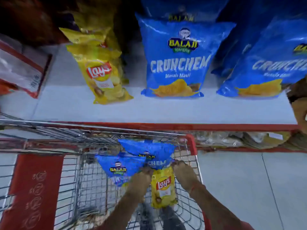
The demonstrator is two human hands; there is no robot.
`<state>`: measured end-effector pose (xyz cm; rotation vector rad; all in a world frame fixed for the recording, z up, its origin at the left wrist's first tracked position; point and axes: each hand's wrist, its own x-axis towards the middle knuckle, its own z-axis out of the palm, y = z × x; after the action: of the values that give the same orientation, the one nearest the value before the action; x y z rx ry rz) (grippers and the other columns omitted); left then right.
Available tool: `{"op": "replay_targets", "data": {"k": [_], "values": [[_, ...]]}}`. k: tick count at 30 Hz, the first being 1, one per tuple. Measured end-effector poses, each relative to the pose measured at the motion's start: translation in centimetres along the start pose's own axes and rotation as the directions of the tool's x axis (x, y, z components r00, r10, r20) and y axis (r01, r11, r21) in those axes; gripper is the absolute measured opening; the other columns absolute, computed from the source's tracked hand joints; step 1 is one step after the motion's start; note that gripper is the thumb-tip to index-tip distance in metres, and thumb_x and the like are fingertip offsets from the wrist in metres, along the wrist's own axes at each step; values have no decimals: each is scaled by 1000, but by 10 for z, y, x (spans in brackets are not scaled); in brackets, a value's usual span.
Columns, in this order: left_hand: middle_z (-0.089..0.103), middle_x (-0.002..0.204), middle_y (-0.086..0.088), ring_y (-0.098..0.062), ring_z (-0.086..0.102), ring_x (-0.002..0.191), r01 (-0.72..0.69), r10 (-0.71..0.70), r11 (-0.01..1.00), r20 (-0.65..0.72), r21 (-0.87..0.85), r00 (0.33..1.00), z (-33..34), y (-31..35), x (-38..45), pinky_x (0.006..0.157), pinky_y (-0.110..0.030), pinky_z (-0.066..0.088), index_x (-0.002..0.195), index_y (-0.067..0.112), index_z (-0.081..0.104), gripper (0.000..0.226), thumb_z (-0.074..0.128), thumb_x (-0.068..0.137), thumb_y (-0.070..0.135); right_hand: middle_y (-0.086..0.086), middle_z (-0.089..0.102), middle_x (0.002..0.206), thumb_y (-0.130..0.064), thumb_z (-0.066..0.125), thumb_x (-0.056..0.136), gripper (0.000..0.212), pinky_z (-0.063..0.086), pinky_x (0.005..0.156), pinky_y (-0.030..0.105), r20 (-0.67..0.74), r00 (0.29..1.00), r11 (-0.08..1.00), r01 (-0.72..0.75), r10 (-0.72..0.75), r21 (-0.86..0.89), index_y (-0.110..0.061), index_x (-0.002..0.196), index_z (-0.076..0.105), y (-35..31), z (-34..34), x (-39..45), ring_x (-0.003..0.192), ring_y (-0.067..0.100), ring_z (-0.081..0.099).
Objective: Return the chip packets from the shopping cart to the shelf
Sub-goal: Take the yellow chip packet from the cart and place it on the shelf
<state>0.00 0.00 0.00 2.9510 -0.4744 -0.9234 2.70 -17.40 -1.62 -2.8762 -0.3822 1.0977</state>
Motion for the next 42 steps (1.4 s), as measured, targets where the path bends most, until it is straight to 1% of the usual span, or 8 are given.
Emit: {"op": "replay_targets", "data": {"k": [5,8,12,19,23,30,38,42], "values": [[29,147,-20,-36,47,122,60,-62,998,175,15,983,20,21,26,93,-45,45,142,2,18,49,32,95,-1,25,66,100,-8,13,71,61,55,80,47,-74,976,973,194,-204,-124,7,102,63,13,68,55,96,40,60],[29,146,-17,-31,44,125,87,-86,996,120,1,989,19,25,28,95,-40,47,131,2,39,36,37,95,1,11,68,62,-6,51,64,18,56,49,27,-47,995,987,82,-89,-136,-3,63,69,5,31,29,59,28,65],[42,137,-12,-26,54,115,55,-54,999,88,0,995,5,22,5,91,-35,50,121,5,51,32,48,90,-2,19,67,95,-7,56,82,15,50,73,37,-2,990,990,138,-138,-35,-2,93,65,6,11,-1,90,34,63],[69,104,-5,-21,65,95,80,-133,958,-179,-277,975,-11,-4,-54,73,-34,54,112,26,61,31,59,87,7,13,74,79,-24,67,79,12,49,70,34,-234,967,892,187,-95,411,-15,86,70,-1,-24,-68,76,28,65],[72,72,2,1,61,62,-78,-271,761,-423,-644,865,-47,-23,-82,55,-16,45,80,17,68,9,72,78,9,-1,76,77,-14,75,74,10,52,71,30,-447,893,826,298,-62,479,-20,81,72,-10,-63,-89,68,14,67],[67,76,17,7,60,71,-276,-354,723,-683,-633,639,-142,-50,-110,56,-2,41,82,18,72,11,63,77,21,-5,75,71,-13,75,73,13,33,63,-6,-736,673,814,463,-66,350,-21,83,74,-33,-160,-114,68,-2,60],[71,83,8,-1,62,79,-387,-339,783,-856,-487,391,-243,-84,-118,70,-2,41,82,11,72,4,69,79,12,0,76,77,-9,80,68,14,50,71,16,-915,400,773,595,-49,219,-15,79,75,-66,-263,-123,72,5,66],[71,79,6,-3,62,77,-392,-380,777,-864,-492,331,-270,-104,-108,66,-5,42,81,11,72,4,72,77,9,-3,76,76,-10,78,71,12,54,63,31,-928,366,770,610,-66,186,-17,81,74,-79,-294,-111,67,7,67]]}}
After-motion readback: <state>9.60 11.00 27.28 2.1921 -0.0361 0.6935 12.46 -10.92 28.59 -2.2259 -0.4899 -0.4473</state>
